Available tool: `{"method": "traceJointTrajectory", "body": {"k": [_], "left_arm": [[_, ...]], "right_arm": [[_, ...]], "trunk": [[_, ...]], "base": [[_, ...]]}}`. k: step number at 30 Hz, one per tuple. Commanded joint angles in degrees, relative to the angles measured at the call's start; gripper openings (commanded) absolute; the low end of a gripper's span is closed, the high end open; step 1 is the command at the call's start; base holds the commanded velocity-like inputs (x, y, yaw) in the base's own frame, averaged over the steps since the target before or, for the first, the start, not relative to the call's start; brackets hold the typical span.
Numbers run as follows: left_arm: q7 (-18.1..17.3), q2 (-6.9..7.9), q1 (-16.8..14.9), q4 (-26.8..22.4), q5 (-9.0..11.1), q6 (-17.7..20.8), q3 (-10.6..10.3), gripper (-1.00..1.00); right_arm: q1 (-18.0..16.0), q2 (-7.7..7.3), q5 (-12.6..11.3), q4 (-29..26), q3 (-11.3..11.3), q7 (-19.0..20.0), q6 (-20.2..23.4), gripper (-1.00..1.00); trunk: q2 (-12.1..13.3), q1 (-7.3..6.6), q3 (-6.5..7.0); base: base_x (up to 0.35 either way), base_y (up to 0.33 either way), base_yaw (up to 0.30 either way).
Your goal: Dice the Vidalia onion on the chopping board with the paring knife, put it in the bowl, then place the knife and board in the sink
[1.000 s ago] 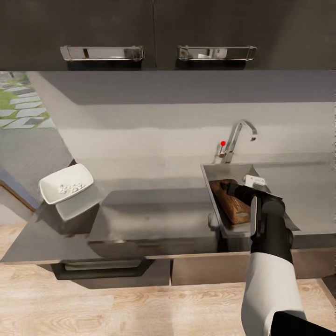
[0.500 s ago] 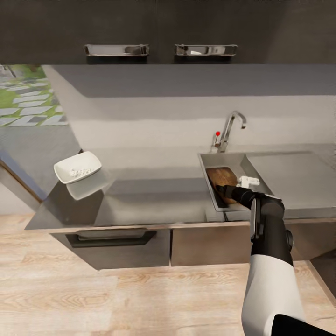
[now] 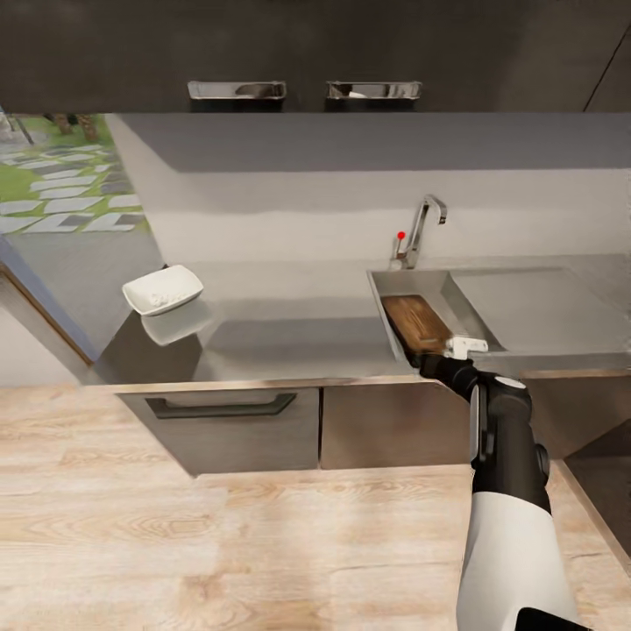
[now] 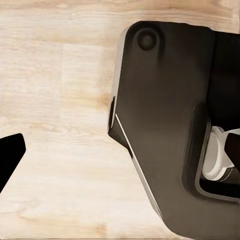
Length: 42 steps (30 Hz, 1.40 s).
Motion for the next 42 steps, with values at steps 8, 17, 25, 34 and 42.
{"method": "traceJointTrajectory", "body": {"k": [8, 17, 25, 34, 42], "left_arm": [[-0.52, 0.0, 0.02, -0.05, 0.6, 0.02, 0.06, 1.0], [-0.51, 0.0, 0.02, -0.27, 0.6, 0.02, 0.06, 1.0], [-0.35, 0.0, 0.02, -0.7, 0.98, 0.12, 0.13, 1.0], [-0.25, 0.15, 0.02, 0.01, 1.12, 0.2, 0.29, 1.0], [-0.24, 0.25, 0.02, 0.61, 1.13, 0.2, 0.47, 1.0]], "right_arm": [[3.64, 0.07, 0.54, -0.31, 0.12, 0.55, -2.47, 1.0], [7.65, 0.07, 0.69, 5.31, 0.02, 0.52, -7.87, 1.0], [7.9, -1.87, 6.68, 35.37, -0.27, -3.65, -28.78, 1.0], [7.91, -7.06, 8.17, 70.18, -0.22, -20.88, -53.54, 1.0], [14.18, -9.09, 8.15, 76.82, -0.17, -25.7, -62.21, 1.0]], "trunk": [[-0.12, 0.0, -0.1], [-0.12, 0.0, -0.1], [-0.12, 0.0, -0.1], [-0.12, 0.0, -0.1], [-0.12, 0.0, -0.1]], "base": [[-0.338, 0.0, 0.0], [-0.137, 0.0, 0.0], [-0.004, 0.0, 0.0], [0.0, 0.0, 0.0], [0.0, 0.0, 0.0]]}}
